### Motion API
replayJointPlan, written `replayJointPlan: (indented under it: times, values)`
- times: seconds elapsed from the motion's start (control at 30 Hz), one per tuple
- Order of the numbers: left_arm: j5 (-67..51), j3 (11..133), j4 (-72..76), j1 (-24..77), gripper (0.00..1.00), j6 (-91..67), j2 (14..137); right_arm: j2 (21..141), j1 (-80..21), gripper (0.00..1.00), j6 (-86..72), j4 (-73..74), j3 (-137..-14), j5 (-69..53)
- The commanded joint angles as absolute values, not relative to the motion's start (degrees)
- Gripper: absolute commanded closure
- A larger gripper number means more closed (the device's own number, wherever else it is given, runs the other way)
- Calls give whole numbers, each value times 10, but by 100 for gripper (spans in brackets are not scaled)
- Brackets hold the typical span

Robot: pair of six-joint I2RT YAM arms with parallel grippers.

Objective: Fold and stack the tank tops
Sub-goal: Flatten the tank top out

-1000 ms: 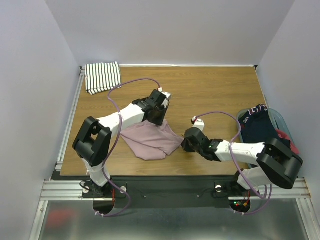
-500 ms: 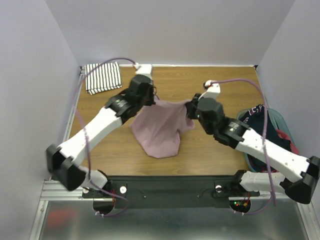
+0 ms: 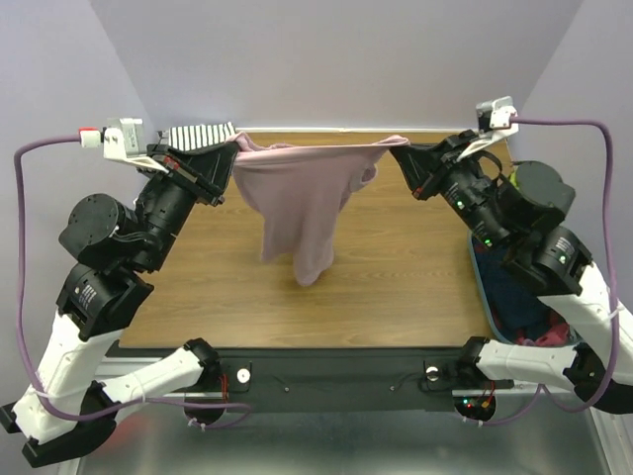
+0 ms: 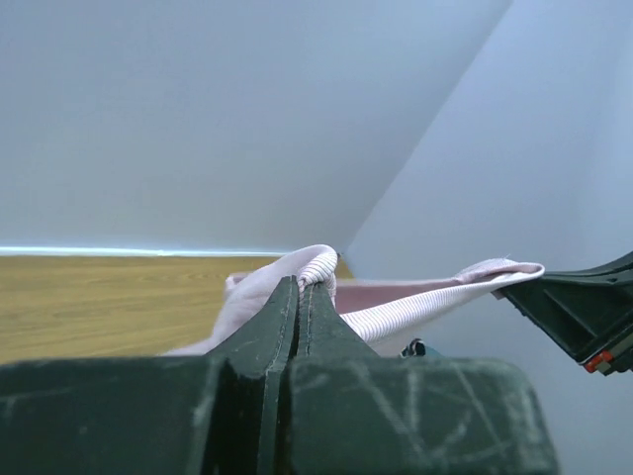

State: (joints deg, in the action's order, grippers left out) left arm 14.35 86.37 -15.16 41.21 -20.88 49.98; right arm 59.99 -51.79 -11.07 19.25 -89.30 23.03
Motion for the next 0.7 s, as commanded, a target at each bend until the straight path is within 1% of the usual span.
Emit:
replayJointPlan:
  times: [0.0, 0.1, 0.2, 0.3, 0.33, 0.4, 0.43, 0.5, 0.53, 0.57, 0.6, 0.63, 0.67]
  values:
    - [135, 898, -108, 410, 100, -199, 497, 589, -513, 100, -67, 205, -960, 206]
    - [145, 906, -105, 410, 100, -203, 508, 608, -513, 100, -62, 207, -978, 226]
    - [173, 873, -103, 410, 100, -235, 533, 642, -513, 100, -50, 207, -965, 306]
    - [193, 827, -84, 410, 100, -258, 572, 694, -510, 99, -32, 206, -941, 356]
    - [193, 802, -70, 407, 100, -270, 586, 711, -488, 99, -33, 207, -926, 351]
    - [179, 782, -55, 395, 100, -286, 644, 736, -437, 99, -68, 205, -907, 300]
    - [167, 774, -46, 386, 100, -293, 668, 762, -362, 99, -87, 204, -898, 216]
    - [139, 767, -32, 351, 100, -317, 745, 796, -294, 99, -129, 197, -876, 152]
    - [112, 766, -8, 327, 100, -322, 799, 841, -255, 97, -140, 197, -879, 142]
    - [112, 767, 10, 327, 100, -322, 800, 869, -244, 93, -140, 197, -879, 143]
    - [99, 786, 28, 310, 100, -323, 857, 893, -216, 81, -153, 198, -889, 138]
    - [90, 804, 32, 302, 100, -320, 889, 943, -205, 76, -163, 198, -901, 134]
    - [83, 822, 33, 296, 99, -316, 944, 963, -197, 69, -178, 199, -909, 127]
